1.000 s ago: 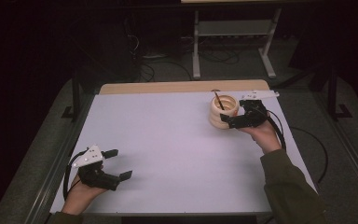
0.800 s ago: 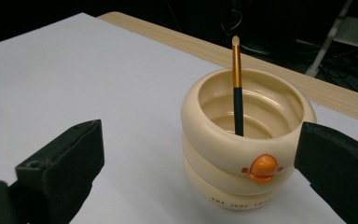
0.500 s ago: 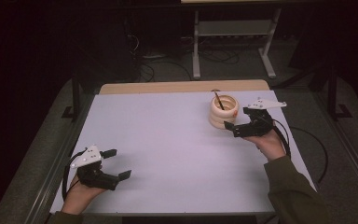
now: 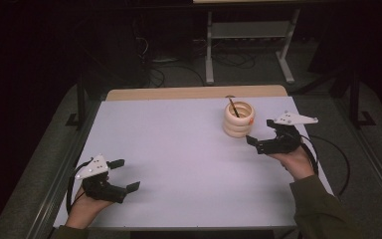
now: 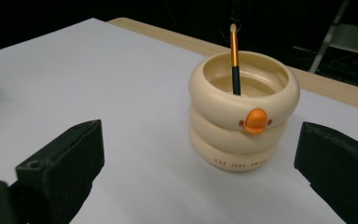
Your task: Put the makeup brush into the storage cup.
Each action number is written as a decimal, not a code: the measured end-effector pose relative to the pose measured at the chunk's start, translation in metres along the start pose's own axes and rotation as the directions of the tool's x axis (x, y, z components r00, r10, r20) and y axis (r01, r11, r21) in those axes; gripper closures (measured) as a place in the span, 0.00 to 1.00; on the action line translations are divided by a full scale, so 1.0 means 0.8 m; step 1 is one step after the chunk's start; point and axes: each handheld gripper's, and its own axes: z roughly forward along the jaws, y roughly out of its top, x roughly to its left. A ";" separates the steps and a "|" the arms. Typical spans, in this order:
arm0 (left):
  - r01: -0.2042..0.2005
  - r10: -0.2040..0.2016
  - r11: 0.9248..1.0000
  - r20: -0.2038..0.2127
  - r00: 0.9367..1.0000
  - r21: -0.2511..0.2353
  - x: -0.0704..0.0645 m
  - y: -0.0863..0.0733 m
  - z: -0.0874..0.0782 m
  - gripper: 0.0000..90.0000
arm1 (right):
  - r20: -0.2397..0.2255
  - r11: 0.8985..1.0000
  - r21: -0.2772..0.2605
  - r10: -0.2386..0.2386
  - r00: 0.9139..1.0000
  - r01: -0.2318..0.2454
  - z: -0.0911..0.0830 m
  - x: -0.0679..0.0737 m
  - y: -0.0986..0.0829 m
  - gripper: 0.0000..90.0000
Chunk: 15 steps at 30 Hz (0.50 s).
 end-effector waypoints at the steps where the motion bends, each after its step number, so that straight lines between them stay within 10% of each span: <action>1: 0.000 0.000 1.000 0.000 1.000 0.000 0.000 0.000 0.000 0.01 | -0.003 1.000 0.009 0.003 1.000 -0.003 -0.002 0.001 -0.001 0.01; 15: -0.002 0.002 1.000 0.002 1.000 0.000 0.000 0.001 0.000 0.01 | -0.020 1.000 -0.010 -0.017 1.000 0.017 -0.029 0.013 -0.020 0.01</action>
